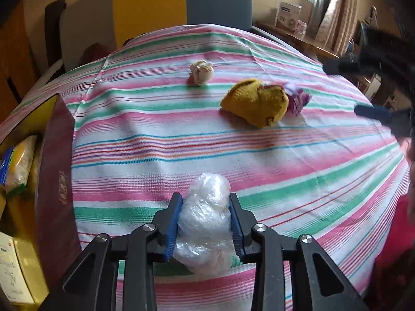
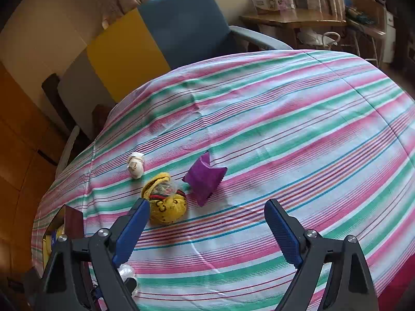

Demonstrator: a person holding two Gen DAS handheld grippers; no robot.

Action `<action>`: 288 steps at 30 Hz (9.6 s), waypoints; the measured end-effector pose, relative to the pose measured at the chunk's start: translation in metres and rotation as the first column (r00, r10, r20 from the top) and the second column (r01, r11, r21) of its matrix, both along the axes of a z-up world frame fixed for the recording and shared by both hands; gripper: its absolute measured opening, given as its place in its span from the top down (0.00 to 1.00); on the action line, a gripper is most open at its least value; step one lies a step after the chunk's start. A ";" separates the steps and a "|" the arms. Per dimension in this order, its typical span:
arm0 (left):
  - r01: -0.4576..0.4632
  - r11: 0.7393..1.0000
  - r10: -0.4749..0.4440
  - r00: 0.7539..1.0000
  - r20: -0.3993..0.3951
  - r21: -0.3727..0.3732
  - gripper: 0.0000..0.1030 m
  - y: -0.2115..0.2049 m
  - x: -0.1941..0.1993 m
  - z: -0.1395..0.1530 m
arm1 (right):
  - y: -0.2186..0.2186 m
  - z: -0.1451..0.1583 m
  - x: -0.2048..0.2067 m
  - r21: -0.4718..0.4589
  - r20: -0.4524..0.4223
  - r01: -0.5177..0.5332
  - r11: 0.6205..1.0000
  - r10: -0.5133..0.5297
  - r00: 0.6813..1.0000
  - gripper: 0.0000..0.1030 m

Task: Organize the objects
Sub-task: 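Grasp the white knotted cloth bundle with the right tool, then release the plastic bag in the gold tray with the left tool while the right tool holds the white bundle, then carry the white bundle into the gold tray and open the right tool, then grasp the yellow knitted plush toy with the left tool while the right tool moves to the purple candy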

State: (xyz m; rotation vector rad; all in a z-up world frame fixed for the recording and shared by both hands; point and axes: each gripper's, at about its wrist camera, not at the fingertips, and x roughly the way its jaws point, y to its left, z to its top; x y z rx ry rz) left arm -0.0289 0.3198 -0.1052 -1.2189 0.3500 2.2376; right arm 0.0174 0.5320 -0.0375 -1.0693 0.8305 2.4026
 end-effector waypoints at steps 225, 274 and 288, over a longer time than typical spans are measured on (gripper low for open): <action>-0.567 0.817 0.572 0.820 -0.023 0.102 0.56 -0.353 -0.028 0.057 | -0.408 -0.044 -0.150 0.023 0.136 -0.752 0.659 0.743 0.656 0.50; -0.172 0.985 0.170 0.973 -0.154 -0.003 0.56 -0.173 0.008 0.089 | -0.005 -0.003 -0.004 0.219 0.083 0.002 0.976 -0.020 0.996 0.26; 0.015 1.000 -0.015 0.999 -0.040 0.003 0.56 -0.067 0.004 0.071 | 0.017 0.003 0.013 0.092 0.004 0.105 0.990 -0.105 0.994 0.17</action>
